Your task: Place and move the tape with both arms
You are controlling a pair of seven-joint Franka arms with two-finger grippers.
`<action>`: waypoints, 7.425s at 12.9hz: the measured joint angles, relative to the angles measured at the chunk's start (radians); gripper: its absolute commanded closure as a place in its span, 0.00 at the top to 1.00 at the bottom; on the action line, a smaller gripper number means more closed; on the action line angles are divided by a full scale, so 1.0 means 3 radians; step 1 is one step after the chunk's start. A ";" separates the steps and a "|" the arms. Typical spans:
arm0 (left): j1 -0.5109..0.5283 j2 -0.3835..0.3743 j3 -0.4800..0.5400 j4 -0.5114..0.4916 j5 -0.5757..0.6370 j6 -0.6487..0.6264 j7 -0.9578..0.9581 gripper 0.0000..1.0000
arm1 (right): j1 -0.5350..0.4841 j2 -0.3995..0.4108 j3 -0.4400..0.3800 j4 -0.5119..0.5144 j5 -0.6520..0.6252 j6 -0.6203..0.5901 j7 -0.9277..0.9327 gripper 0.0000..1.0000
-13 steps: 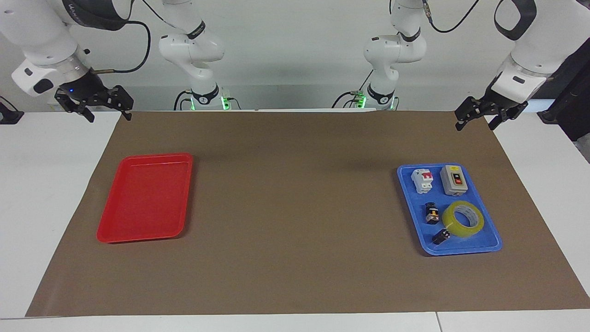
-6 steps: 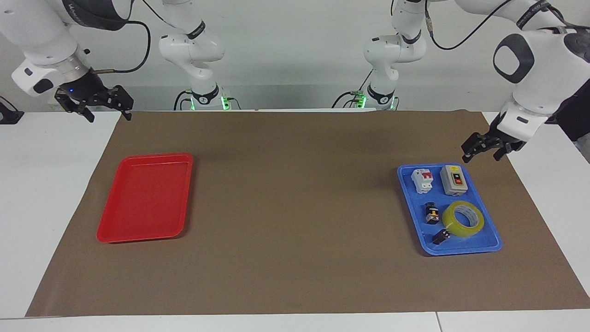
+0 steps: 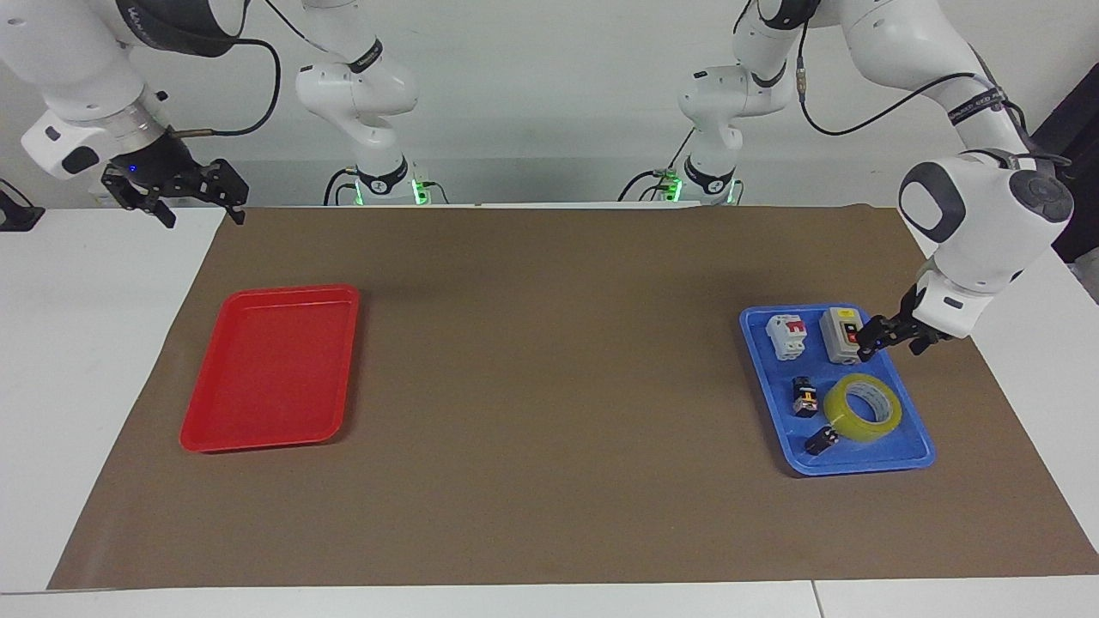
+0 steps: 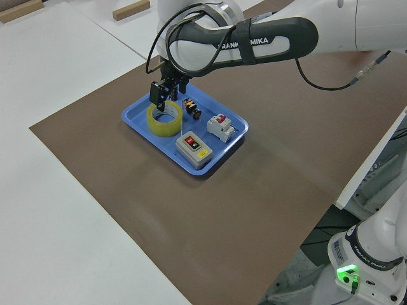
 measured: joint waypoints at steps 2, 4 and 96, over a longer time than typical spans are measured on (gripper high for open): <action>0.0091 0.0144 0.0003 -0.0022 0.0000 0.0200 -0.0035 1.00 | 0.0000 0.0000 0.0000 0.0000 0.0000 0.0001 0.0000 1.00; 0.0097 0.0290 -0.0002 -0.0029 -0.0001 0.0364 -0.0271 0.99 | 0.0000 0.0000 0.0000 0.0000 0.0000 0.0001 0.0000 1.00; -0.0354 -0.1032 0.0017 0.0571 -0.0049 -0.2048 -0.0002 1.00 | 0.1998 0.1383 0.0064 -0.0699 0.0309 0.2548 0.2303 0.00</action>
